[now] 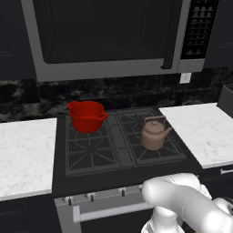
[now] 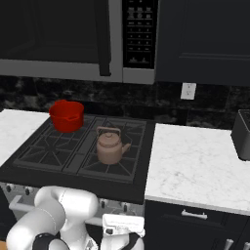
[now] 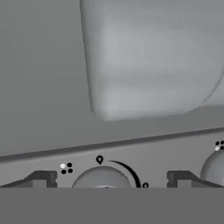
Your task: Pick the kettle from the counter and place it on a stove burner. Then turn the burner on.
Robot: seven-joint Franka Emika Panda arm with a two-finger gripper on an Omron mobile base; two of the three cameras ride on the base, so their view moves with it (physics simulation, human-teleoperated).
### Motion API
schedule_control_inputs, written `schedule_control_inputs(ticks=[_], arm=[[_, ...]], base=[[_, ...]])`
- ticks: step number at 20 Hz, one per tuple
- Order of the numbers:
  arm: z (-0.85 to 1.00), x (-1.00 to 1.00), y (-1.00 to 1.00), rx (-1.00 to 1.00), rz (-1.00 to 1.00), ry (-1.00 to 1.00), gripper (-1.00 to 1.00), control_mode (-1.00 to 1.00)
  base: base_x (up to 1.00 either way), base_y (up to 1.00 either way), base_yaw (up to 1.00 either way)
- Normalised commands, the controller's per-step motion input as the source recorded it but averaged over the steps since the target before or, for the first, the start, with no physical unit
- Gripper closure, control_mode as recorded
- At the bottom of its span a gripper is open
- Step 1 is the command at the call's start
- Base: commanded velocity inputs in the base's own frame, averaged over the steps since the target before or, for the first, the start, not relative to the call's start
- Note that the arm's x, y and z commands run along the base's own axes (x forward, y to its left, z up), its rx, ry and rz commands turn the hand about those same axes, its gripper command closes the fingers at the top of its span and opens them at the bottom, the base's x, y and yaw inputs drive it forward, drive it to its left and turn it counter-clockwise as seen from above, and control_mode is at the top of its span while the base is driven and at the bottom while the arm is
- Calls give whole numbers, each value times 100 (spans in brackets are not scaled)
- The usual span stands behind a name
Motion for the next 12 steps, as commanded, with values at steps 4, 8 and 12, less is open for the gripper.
schedule_control_inputs(ticks=[4, 8, 12], arm=[[23, 0, -23, 0, 0, -10, -100, -100], [5, 0, -3, 0, 0, -3, -100, -100], [7, 0, 0, 0, 0, -5, -100, -100]], base=[[0, 0, 0], [0, 0, 0], [0, 0, 0]])
